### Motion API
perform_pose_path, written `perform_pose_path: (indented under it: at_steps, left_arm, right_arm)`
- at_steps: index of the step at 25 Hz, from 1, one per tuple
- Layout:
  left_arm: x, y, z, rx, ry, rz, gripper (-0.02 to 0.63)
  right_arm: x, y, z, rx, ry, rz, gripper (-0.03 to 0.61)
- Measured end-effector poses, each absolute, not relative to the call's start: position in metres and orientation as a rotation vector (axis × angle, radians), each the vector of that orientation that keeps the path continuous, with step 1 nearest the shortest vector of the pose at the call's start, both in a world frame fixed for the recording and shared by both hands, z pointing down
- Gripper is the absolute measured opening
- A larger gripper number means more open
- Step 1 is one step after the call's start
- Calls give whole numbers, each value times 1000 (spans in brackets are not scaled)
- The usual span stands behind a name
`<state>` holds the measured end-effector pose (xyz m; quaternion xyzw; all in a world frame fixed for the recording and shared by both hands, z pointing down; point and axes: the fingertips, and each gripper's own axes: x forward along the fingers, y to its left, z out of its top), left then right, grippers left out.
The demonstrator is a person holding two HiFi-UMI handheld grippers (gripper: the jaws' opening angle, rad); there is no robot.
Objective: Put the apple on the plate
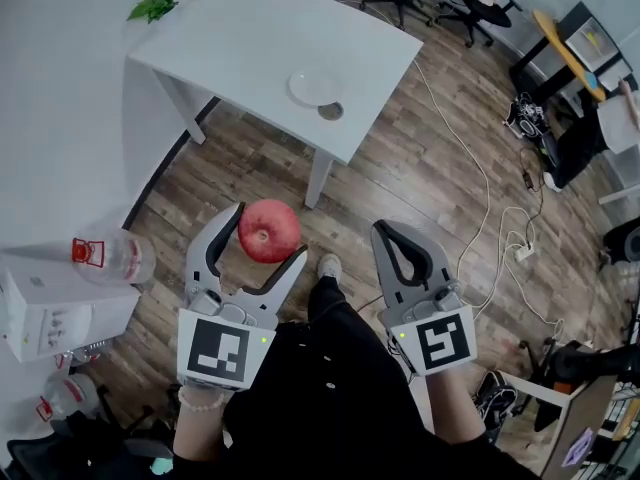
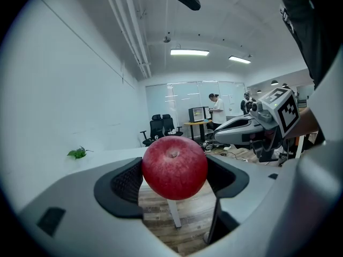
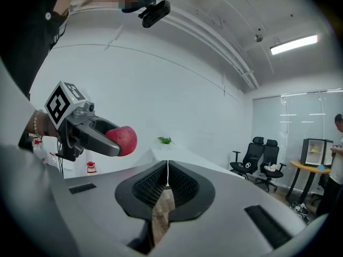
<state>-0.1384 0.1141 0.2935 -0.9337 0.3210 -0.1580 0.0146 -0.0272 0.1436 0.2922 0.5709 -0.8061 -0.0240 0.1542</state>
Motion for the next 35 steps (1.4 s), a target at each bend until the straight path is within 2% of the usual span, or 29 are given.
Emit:
perform_pose_path:
  at_steps: [35]
  left_arm:
    - [-41,-30,277,-2793,1287,-502,373]
  right_arm:
    - [74,-25,276,1441,-2494,-121,43]
